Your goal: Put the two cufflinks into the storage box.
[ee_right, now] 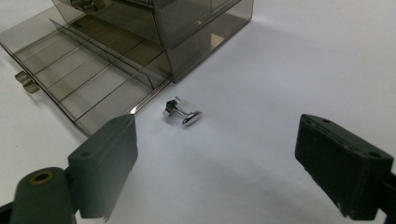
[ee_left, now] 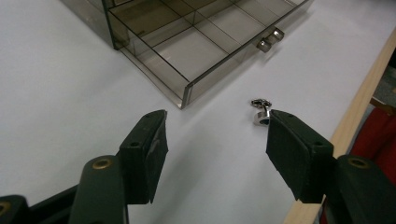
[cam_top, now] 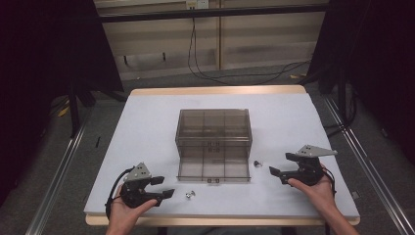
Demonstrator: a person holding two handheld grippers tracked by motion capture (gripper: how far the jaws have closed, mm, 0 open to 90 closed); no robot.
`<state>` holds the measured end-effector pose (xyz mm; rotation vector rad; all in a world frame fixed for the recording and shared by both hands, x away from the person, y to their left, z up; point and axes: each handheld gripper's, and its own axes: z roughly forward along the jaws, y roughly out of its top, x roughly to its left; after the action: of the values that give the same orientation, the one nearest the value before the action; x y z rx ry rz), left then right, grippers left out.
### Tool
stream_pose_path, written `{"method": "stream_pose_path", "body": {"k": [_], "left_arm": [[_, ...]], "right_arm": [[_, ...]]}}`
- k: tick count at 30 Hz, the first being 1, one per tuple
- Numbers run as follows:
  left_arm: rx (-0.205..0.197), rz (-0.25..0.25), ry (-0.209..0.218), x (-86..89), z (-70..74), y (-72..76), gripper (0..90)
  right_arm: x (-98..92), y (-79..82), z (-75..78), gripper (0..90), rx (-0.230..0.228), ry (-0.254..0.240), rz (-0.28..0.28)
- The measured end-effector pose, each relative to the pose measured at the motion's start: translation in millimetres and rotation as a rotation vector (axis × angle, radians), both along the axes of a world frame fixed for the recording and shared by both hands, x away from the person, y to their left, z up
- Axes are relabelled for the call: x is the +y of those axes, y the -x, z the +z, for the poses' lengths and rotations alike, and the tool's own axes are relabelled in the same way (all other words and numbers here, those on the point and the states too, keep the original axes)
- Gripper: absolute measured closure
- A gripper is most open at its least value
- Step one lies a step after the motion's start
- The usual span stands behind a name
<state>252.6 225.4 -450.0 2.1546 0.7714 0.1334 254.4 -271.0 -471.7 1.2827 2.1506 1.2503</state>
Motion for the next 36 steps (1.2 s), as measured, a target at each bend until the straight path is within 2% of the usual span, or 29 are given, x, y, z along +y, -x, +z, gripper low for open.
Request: {"method": "stream_pose_path", "body": {"k": [3, 5, 8, 23, 24, 26, 27, 29, 30, 35, 36], "left_arm": [[-0.001, -0.007, -0.009, -1.5, 1.9, 0.1, 39.7], [0.010, -0.024, -0.005, -2.6, 2.7, -0.6, 41.3], [0.040, -0.039, -0.026, -8.8, 2.9, -2.7, 41.9], [0.065, -0.091, -0.082, -27.0, 5.8, -5.4, 40.8], [0.070, -0.097, -0.090, -27.9, 6.6, -5.8, 40.5], [0.094, -0.104, -0.124, -32.6, 6.7, -8.9, 33.3], [0.094, -0.104, -0.124, -32.6, 6.7, -8.9, 32.4], [0.098, -0.118, -0.135, -36.4, 6.7, -10.8, 34.2], [0.098, -0.132, -0.158, -38.1, 7.5, -12.1, 34.7], [0.099, -0.154, -0.174, -45.5, 10.6, -14.5, 36.6], [0.097, -0.152, -0.165, -47.3, 11.2, -14.6, 37.6]], "right_arm": [[0.5, 0.3, 0.0, 12.6, -0.001, -0.001, 0.007], [0.7, 0.3, -0.1, 12.5, -0.003, 0.000, 0.006], [1.1, -0.1, -0.5, 12.5, 0.008, 0.002, 0.005], [1.7, -0.5, -1.3, 11.1, 0.015, 0.005, 0.012], [1.8, -0.7, -1.2, 11.1, 0.013, 0.004, 0.014], [2.3, -0.7, -1.4, 11.1, 0.016, 0.007, 0.014], [2.3, -0.7, -1.4, 11.1, 0.016, 0.007, 0.014], [2.6, -1.1, -1.8, 11.1, 0.015, 0.008, 0.017], [2.8, -0.9, -1.7, 10.7, 0.024, 0.006, 0.018], [2.6, -1.2, -1.9, 10.6, 0.025, 0.007, 0.018], [2.6, -1.2, -2.0, 10.6, 0.025, 0.008, 0.018]]}}
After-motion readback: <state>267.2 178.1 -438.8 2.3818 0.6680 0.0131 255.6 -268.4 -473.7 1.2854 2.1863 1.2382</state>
